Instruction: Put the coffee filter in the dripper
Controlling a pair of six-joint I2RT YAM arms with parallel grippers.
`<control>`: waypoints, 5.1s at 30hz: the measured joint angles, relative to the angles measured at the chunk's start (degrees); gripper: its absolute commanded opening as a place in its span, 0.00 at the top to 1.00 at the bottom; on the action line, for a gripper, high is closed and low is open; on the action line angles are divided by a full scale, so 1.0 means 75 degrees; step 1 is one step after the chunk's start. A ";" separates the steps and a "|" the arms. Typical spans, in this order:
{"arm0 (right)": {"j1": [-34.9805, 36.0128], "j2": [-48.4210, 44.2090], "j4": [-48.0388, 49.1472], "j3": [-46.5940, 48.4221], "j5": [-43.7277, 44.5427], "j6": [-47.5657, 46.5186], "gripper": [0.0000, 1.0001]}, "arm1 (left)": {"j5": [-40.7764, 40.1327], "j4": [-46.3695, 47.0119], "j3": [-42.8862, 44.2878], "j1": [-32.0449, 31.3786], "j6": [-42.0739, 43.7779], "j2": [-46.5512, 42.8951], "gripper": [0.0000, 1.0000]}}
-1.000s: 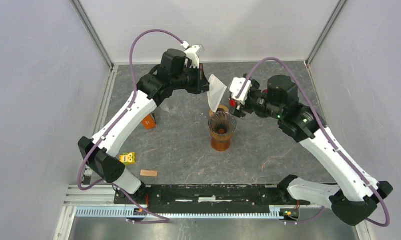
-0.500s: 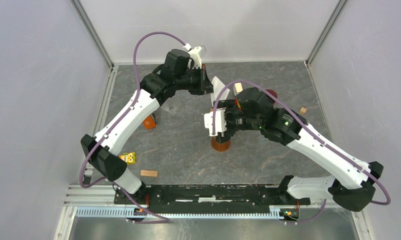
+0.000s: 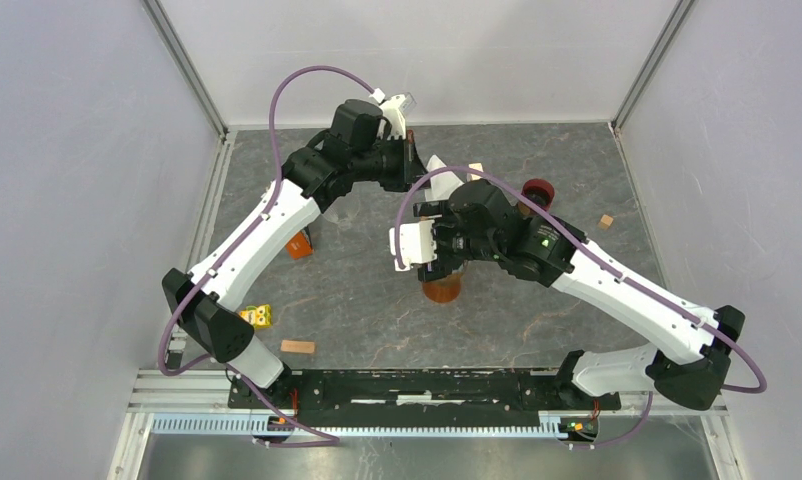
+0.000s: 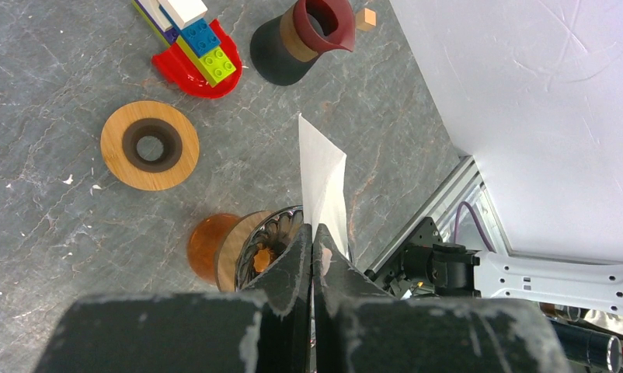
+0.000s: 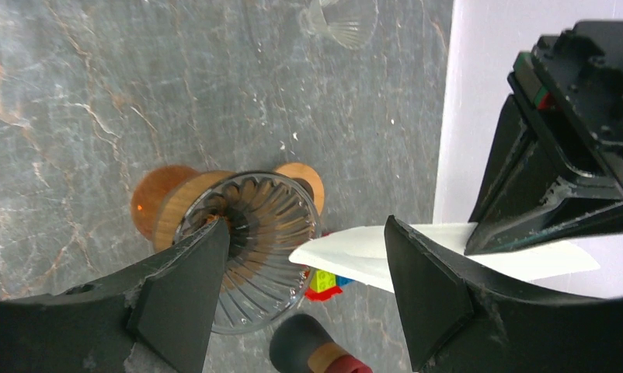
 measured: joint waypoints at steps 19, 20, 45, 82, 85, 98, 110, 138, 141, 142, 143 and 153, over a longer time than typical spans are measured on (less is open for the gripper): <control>0.0000 0.0000 0.0152 0.0000 0.1084 -0.0017 0.21 | 0.0134 0.0052 -0.0187 0.0000 0.0000 -0.0507 0.98; 0.0000 0.0000 0.0143 0.0000 0.1084 -0.0032 0.21 | 0.0140 0.0067 -0.0187 0.0000 -0.0003 -0.0519 0.98; -0.0761 -0.0560 -0.0023 -0.0309 -0.0143 -0.0274 0.21 | 0.1142 0.0746 -0.0813 0.0000 -0.0111 -0.0691 0.98; -0.0854 -0.0909 0.1058 -0.1431 -0.0082 0.0283 0.23 | 0.1679 0.1859 -0.1408 0.0376 -0.2092 -0.0586 0.98; -0.0854 -0.0947 0.1151 -0.1434 -0.0003 0.0259 0.23 | 0.1781 0.1941 -0.1489 0.0393 -0.2264 -0.0560 0.98; -0.0697 -0.1067 0.1212 -0.1638 0.0635 -0.0149 0.20 | 0.2133 0.2413 -0.1807 0.0647 -0.3092 -0.0542 0.98; -0.0513 -0.1145 0.1279 -0.1792 0.1116 -0.0350 0.39 | 0.2194 0.2643 -0.2020 0.0670 -0.3346 -0.0539 0.98; -0.0501 -0.1209 0.1107 -0.1527 0.1172 -0.0466 1.00 | 0.2148 0.2658 -0.2186 0.0699 -0.3048 -0.0542 0.98; -0.0501 -0.1253 0.1055 -0.1527 0.1055 -0.0475 1.00 | 0.2124 0.2652 -0.2186 0.0708 -0.2844 -0.0542 0.98; -0.0501 -0.1262 0.1040 -0.1527 0.1008 -0.0472 1.00 | 0.2122 0.2637 -0.2186 0.0708 -0.2754 -0.0542 0.97; -0.0501 -0.1268 0.1026 -0.1527 0.0973 -0.0472 1.00 | 0.2116 0.2620 -0.2186 0.0708 -0.2661 -0.0545 0.95; -0.0618 -0.1276 0.0793 -0.1489 0.0099 -0.0268 1.00 | 0.1976 0.2334 -0.2183 0.0708 -0.1562 -0.0845 0.80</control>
